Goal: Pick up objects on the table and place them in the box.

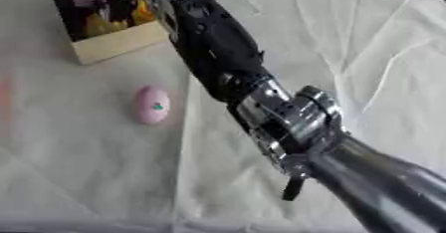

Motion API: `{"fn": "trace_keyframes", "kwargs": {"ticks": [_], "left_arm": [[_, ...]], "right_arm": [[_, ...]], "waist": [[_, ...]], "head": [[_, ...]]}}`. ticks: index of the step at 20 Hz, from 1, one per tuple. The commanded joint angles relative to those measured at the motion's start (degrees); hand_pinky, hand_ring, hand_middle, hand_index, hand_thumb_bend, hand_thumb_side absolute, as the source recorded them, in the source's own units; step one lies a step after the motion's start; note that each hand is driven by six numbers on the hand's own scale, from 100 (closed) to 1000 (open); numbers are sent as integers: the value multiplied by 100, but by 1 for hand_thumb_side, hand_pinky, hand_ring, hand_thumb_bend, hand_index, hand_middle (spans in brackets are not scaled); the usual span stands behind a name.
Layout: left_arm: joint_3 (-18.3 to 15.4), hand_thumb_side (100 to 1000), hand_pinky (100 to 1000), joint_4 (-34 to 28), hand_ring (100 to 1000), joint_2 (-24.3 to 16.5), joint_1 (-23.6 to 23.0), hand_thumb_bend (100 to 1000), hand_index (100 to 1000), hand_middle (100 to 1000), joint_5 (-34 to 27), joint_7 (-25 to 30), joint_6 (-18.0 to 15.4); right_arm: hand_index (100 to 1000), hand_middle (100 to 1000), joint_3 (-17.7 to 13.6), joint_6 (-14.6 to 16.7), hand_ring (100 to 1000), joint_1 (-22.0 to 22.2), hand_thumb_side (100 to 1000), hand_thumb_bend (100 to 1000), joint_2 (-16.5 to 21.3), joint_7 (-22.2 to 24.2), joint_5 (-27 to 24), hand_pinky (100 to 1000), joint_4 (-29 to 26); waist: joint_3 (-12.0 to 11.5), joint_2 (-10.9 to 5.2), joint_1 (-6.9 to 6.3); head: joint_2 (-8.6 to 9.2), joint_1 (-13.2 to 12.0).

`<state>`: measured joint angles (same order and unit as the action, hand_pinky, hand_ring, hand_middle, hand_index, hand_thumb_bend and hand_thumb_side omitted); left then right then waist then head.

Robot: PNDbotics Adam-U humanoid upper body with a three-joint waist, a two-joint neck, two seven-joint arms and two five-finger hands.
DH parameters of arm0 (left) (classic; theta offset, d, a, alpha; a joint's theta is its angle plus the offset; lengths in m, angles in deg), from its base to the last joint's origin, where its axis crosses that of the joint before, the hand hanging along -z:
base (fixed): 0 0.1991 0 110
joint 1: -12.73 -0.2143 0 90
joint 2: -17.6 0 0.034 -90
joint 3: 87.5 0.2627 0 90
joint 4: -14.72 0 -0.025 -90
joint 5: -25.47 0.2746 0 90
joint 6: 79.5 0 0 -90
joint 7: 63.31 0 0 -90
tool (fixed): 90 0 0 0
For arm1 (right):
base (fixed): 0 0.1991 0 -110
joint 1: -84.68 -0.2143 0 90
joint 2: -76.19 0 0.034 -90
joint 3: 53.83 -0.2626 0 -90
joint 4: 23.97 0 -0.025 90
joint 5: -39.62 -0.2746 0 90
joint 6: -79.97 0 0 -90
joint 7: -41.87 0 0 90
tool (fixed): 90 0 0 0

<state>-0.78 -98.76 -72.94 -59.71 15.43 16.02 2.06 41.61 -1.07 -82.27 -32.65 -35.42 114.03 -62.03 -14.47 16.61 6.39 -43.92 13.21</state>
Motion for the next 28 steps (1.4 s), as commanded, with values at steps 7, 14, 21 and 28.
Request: {"fn": "trace_keyframes", "kwargs": {"ticks": [7, 14, 21, 28], "left_arm": [[15, 642, 805, -112, 803, -25, 15, 100, 837, 780, -21, 28, 34], [25, 644, 806, -112, 804, -1, 9, 100, 838, 780, -39, 44, 45], [30, 645, 806, -112, 805, 15, -4, 100, 838, 780, -55, 68, 51], [19, 644, 807, -112, 805, 3, -20, 100, 837, 781, -49, 73, 53]], "right_arm": [[1000, 880, -186, -153, 993, -135, 204, 204, -1, 288, 530, 906, -10], [1000, 857, -251, -209, 977, -118, 215, 248, -11, 359, 307, 901, -126], [1000, 863, -268, -427, 973, -76, 347, 285, -6, 229, 269, 911, -173], [1000, 825, -209, -305, 956, -31, 211, 138, 188, 149, -236, 892, -490]], "waist": [[3, -41, -64], [23, -71, -77], [32, -95, -85], [42, -104, -75]], "head": [[-20, -59], [-20, -82], [-20, -96], [-20, -163]]}}
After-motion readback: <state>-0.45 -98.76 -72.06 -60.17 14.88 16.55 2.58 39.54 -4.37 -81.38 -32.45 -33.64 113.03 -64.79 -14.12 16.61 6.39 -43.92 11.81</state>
